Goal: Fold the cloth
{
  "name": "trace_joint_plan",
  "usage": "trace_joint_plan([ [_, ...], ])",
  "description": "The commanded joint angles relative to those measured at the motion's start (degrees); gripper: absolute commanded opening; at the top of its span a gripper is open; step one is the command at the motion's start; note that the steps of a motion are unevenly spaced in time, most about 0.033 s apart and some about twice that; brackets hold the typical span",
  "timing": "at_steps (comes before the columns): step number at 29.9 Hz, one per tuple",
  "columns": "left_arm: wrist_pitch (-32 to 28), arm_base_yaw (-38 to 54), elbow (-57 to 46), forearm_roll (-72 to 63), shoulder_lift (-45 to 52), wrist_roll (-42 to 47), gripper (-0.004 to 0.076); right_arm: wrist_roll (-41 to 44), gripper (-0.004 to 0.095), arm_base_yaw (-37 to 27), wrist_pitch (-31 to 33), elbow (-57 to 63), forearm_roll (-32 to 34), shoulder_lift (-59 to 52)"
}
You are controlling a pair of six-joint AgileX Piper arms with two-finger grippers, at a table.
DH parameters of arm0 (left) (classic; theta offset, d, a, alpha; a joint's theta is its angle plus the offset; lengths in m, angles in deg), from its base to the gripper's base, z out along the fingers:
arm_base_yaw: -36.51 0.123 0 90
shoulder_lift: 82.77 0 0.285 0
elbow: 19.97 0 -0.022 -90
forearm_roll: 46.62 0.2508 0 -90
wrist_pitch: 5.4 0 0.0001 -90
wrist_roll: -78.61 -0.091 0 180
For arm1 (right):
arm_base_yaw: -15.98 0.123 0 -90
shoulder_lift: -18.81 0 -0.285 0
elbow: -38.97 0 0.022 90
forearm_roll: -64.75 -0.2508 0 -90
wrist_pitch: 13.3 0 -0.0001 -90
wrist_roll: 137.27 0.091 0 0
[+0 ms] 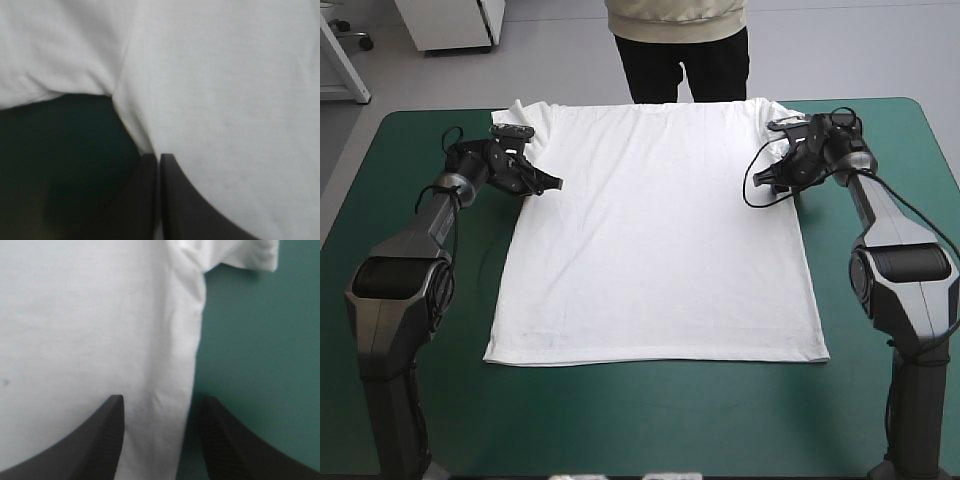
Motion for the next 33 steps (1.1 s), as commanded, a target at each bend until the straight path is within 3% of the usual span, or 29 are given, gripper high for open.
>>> trace_joint_plan([
  [1, 5.7, -0.4, -0.1, -1.1, 1.6, 0.3, -0.0009, -0.2, 0.0349, 2.0, 0.8, -1.3, -0.3, -2.3],
  [7, 5.7, -0.4, -0.1, -0.9, 1.6, 0.3, -0.0009, -0.4, -0.0017, 2.3, 0.8, -1.3, -0.1, -2.3],
  [16, 1.4, 0.0, -0.1, -0.2, 7.4, 0.3, -0.0009, -0.1, -0.0012, 0.2, 0.4, -2.8, -0.8, -6.3],
  [25, 0.5, 0.3, -0.1, 2.7, 18.3, 0.3, -0.0009, -6.5, -0.0015, -4.0, 0.3, -2.9, -15.0, -20.3],
  [33, -0.7, 1.6, -0.1, 2.4, 32.3, 0.3, -0.0009, -8.7, -0.0015, -4.1, 0.7, -2.9, -15.0, -33.6],
])
